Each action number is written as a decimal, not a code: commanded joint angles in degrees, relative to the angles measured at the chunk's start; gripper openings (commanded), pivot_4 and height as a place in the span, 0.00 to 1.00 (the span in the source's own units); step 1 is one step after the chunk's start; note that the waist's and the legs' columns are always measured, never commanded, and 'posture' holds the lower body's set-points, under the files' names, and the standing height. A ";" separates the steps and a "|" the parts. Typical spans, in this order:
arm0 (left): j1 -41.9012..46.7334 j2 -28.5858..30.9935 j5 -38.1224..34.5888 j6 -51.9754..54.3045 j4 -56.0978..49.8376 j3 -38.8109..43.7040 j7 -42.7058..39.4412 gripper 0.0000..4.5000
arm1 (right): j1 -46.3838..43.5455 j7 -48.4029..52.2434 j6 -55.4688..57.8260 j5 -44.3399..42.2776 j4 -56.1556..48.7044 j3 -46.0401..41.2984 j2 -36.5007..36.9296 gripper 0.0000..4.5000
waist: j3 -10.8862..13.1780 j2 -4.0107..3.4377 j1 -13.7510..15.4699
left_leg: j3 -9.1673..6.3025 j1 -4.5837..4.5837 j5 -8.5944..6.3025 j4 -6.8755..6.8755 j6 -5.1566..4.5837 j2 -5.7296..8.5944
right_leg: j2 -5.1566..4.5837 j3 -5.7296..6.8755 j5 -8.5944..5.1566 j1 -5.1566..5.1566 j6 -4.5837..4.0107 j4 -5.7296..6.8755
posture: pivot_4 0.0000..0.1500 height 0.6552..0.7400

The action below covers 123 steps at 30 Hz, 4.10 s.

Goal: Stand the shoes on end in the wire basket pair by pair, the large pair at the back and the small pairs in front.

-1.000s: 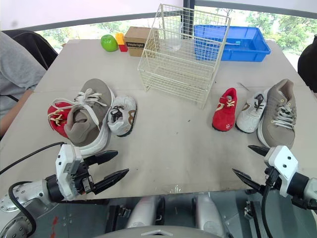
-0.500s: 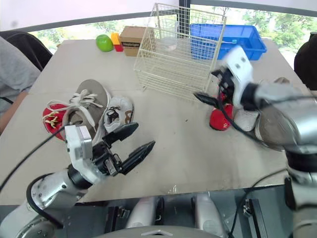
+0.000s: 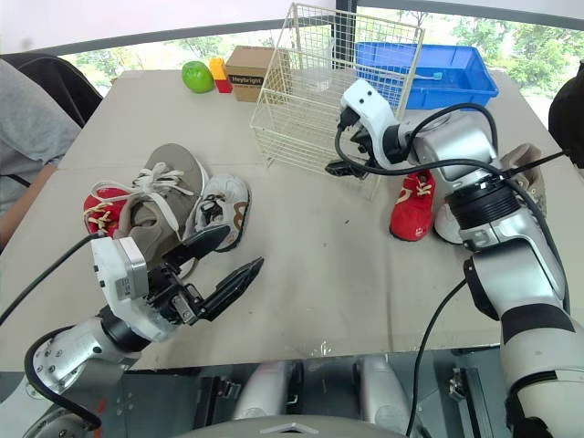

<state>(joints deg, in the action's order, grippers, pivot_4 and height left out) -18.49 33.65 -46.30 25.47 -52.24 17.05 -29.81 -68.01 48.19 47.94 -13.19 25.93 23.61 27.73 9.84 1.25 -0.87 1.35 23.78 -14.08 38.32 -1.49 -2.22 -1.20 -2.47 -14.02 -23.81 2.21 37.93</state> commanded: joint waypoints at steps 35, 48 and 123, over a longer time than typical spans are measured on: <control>-15.10 -2.42 18.13 -9.76 -7.76 -20.21 6.32 1.00 | 22.57 29.70 -38.10 0.09 -24.54 -8.98 13.88 0.02 | 0.11 -0.12 -0.43 | 0.15 -0.06 -0.02 -0.06 0.01 -0.06 | 0.09 -0.13 -0.01 -0.05 0.01 -0.05 | 1.00 1.00; -25.28 1.52 4.99 -17.66 -2.85 0.20 -0.18 1.00 | 24.11 23.55 -30.88 -1.65 -26.74 -12.60 12.23 0.14 | 0.21 -0.22 -0.40 | 0.12 -0.05 -0.01 0.00 0.01 -0.12 | 0.00 -0.07 -0.03 -0.09 -0.03 -0.01 | 1.00 1.00; 24.55 -0.99 0.83 5.49 7.97 20.01 30.45 0.16 | 38.20 0.46 -15.64 -27.05 -53.40 -22.42 2.26 0.95 | 0.08 0.23 0.25 | -0.16 -0.02 -0.01 0.05 0.02 -0.01 | -0.05 0.15 0.13 0.14 0.24 0.02 | 1.00 1.00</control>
<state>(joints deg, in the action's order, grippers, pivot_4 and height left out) 2.64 31.32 -42.84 30.88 -42.46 36.69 -1.29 -27.86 51.51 30.14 -38.93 -26.32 3.95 29.21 9.92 1.47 -0.61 1.18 23.76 -14.08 38.38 -1.46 -2.23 -1.25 -2.31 -13.88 -23.67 2.45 37.97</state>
